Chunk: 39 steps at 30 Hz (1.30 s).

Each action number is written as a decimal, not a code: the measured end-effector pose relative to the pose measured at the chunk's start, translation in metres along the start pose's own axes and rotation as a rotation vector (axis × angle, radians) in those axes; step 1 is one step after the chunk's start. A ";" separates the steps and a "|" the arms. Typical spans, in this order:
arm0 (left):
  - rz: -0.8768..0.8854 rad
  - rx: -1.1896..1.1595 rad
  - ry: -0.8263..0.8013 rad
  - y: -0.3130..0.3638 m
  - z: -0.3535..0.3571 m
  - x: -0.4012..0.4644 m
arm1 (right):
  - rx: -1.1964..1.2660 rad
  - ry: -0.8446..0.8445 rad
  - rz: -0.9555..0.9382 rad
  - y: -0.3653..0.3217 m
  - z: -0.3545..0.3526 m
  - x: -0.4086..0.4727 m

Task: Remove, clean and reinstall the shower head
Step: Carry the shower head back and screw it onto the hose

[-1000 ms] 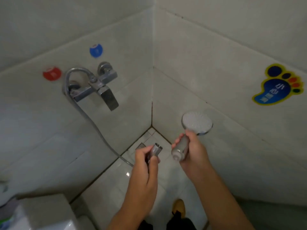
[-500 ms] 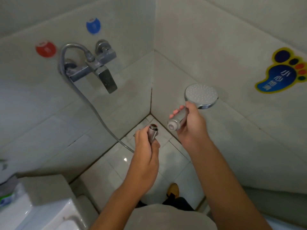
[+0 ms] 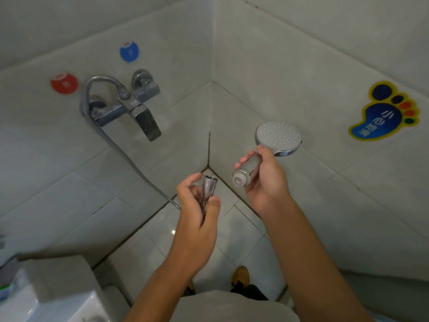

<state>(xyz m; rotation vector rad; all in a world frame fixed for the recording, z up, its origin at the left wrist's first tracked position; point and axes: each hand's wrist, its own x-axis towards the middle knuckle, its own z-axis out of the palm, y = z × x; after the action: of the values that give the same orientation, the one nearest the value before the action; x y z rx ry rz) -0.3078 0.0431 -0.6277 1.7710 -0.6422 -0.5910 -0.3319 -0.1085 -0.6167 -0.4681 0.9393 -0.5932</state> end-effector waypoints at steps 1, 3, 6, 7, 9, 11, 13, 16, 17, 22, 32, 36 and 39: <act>0.003 -0.017 -0.001 0.003 -0.001 0.000 | 0.001 -0.002 -0.003 -0.001 0.000 -0.001; 0.004 -0.021 -0.013 0.006 -0.001 -0.001 | 0.003 -0.002 -0.017 -0.002 0.000 -0.004; 0.037 0.069 -0.021 0.009 0.000 -0.003 | -0.003 0.013 -0.062 -0.005 0.002 -0.010; 0.058 0.097 -0.023 0.011 0.001 -0.005 | -0.012 0.019 -0.081 -0.005 0.002 -0.012; 0.071 0.121 -0.016 0.016 0.002 -0.009 | -0.038 0.028 -0.122 -0.006 0.001 -0.015; 0.034 0.103 -0.017 0.020 0.002 -0.013 | -0.054 0.036 -0.165 -0.008 0.000 -0.019; 0.014 0.098 -0.024 0.023 0.003 -0.017 | -0.069 0.044 -0.203 -0.009 -0.002 -0.022; 0.021 0.127 -0.047 0.027 0.005 -0.022 | -0.102 0.048 -0.245 -0.010 -0.005 -0.029; 0.025 0.139 -0.057 0.028 0.006 -0.024 | -0.114 0.051 -0.264 -0.009 -0.006 -0.031; 0.051 0.188 -0.076 0.027 0.009 -0.035 | -0.172 0.082 -0.404 -0.009 -0.012 -0.044; 0.082 0.272 -0.070 0.028 0.012 -0.059 | -0.246 0.116 -0.632 -0.004 -0.025 -0.072; 0.071 0.267 -0.068 0.028 0.011 -0.065 | -0.276 0.102 -0.674 0.000 -0.028 -0.079; 0.058 0.234 -0.070 0.027 0.010 -0.071 | -0.314 0.088 -0.690 0.004 -0.031 -0.084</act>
<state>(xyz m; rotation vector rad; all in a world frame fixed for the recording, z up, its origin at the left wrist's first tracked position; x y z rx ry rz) -0.3694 0.0784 -0.5995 1.9487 -0.8359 -0.5578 -0.3956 -0.0546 -0.5840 -1.0749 0.9528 -1.1000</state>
